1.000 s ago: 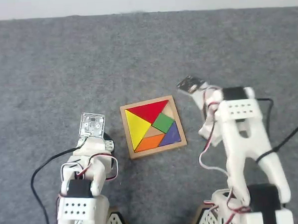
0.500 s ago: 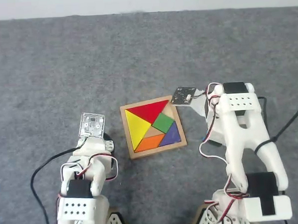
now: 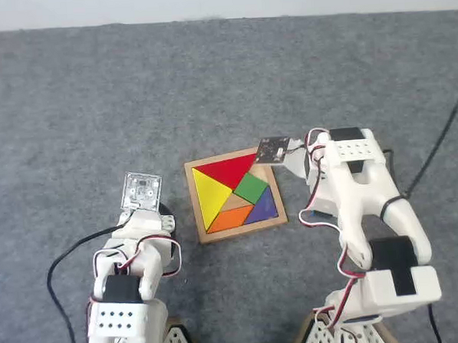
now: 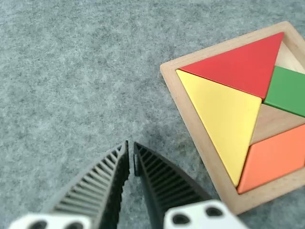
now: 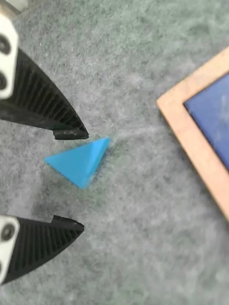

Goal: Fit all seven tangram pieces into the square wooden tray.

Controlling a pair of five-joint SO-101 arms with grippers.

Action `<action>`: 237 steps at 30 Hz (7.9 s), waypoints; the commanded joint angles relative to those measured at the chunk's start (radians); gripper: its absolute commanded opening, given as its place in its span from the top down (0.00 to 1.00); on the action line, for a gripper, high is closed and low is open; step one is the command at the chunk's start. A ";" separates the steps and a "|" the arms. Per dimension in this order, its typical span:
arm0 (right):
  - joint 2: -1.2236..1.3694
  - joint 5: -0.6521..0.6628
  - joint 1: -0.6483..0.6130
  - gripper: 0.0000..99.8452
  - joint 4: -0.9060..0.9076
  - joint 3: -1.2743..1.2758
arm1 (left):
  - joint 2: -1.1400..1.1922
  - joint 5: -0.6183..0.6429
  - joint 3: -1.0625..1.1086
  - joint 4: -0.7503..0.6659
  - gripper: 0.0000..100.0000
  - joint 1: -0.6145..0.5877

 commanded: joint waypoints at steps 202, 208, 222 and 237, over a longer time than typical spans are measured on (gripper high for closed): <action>0.595 -0.845 -0.292 0.92 0.271 -1.062 | -0.014 0.006 -0.008 0.005 0.98 -0.005; 0.644 -0.531 -0.318 0.92 0.315 -1.125 | -0.014 0.006 -0.008 0.005 0.98 -0.005; 0.584 0.433 -0.394 0.92 0.358 -1.126 | -0.014 0.006 -0.008 0.005 0.98 -0.005; 0.576 0.345 -0.366 0.75 0.351 -1.231 | -0.014 0.006 -0.008 0.005 0.98 -0.005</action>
